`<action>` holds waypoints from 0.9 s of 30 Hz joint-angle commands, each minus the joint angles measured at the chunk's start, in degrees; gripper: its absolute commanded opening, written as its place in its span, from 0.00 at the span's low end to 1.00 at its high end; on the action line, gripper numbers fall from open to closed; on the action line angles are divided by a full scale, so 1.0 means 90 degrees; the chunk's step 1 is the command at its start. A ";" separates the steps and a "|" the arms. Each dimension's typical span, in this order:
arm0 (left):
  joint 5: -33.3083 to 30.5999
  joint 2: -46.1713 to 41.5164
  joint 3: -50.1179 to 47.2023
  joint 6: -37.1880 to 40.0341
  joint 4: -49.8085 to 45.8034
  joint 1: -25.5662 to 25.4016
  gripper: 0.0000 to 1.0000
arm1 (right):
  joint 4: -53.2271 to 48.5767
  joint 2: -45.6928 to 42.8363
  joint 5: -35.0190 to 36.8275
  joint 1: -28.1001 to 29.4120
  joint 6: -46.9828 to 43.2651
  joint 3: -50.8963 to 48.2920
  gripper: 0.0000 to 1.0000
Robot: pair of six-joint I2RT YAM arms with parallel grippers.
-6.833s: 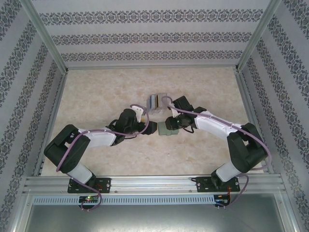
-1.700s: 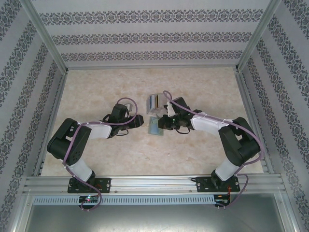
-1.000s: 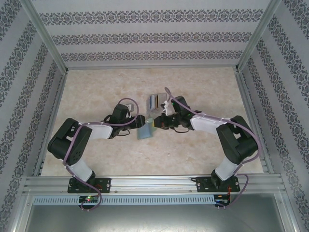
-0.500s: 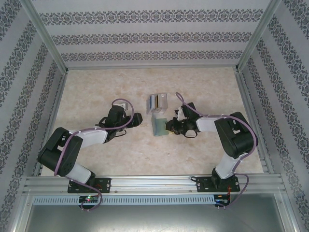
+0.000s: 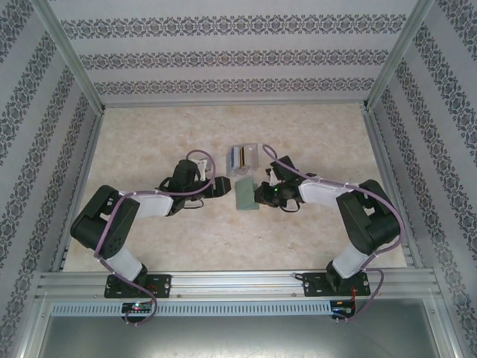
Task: Put the credit cards into the card holder
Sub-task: Open the card holder at the center of the table.
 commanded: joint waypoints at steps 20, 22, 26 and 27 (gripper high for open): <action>-0.0091 0.0543 0.0233 -0.0266 0.0131 -0.0017 0.71 | -0.0603 0.0202 0.0377 0.0507 -0.0048 0.0955 0.37; -0.0156 0.0599 0.0220 -0.0420 0.0025 0.0105 0.61 | -0.0540 0.0251 0.0363 0.0518 -0.0015 0.0982 0.36; -0.0072 0.0744 0.0130 -0.0720 0.0242 0.0278 0.50 | -0.0619 0.0352 0.0323 0.0519 -0.0013 0.1118 0.33; -0.0073 0.0765 0.0157 -0.0730 0.0201 0.0293 0.48 | -0.0603 0.0347 0.0328 0.0525 -0.0002 0.1112 0.33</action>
